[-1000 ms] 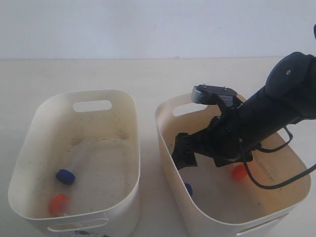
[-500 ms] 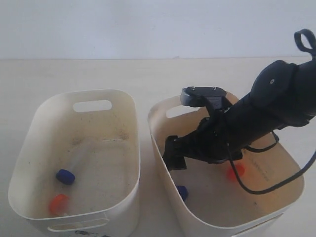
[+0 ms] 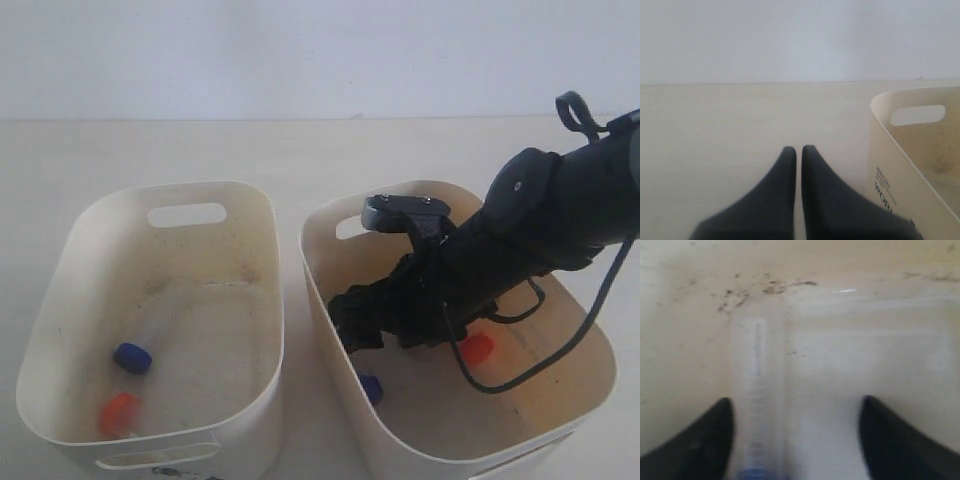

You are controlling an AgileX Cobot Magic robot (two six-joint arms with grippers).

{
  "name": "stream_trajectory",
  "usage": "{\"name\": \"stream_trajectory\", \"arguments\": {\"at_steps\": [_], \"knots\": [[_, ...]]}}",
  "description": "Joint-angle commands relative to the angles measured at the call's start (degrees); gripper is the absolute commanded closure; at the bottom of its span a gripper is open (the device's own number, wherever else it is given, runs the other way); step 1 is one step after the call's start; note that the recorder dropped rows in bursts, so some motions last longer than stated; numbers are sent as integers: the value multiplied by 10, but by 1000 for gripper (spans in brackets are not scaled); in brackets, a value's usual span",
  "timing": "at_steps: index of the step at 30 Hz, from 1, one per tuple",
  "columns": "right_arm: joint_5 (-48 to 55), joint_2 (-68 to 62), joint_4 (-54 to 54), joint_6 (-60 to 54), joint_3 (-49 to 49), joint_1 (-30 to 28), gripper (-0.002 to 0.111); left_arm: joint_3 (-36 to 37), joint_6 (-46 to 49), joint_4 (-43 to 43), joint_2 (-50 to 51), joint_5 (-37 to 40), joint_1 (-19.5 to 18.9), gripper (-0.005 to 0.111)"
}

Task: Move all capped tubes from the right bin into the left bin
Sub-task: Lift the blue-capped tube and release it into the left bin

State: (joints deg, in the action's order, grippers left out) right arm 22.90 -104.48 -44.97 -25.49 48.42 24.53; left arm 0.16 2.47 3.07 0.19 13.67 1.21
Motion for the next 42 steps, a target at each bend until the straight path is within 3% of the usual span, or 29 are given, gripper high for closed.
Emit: {"name": "stream_trajectory", "arguments": {"at_steps": [1,6,8,9,13,23,26,30,33,40,42], "knots": [[18,-16,6,5,-8,0,73,-2,-5,0,-2,-4,-1,102],[19,-16,6,5,-8,0,75,-2,-5,0,-2,-4,-1,102],[24,-8,6,5,-8,0,92,-2,-5,0,-2,-4,-1,102],[39,0,8,5,1,0,109,-2,-5,0,-2,-4,-1,102],[81,43,51,4,44,0,108,-2,-5,0,-2,-4,-1,102],[201,197,209,134,158,0,108,-2,-5,0,-2,-4,-1,102],[195,232,149,116,179,2,108,-2,-5,0,-2,-4,-1,102],[201,236,-16,-22,187,2,108,-2,-5,0,-2,-4,-1,102],[201,215,-101,-66,187,26,108,-2,-5,0,-2,-4,-1,102],[92,149,-113,-138,187,133,107,-2,-5,0,-2,-4,-1,102],[71,131,-113,-173,187,149,99,-2,-5,0,-2,-4,-1,102]]}}
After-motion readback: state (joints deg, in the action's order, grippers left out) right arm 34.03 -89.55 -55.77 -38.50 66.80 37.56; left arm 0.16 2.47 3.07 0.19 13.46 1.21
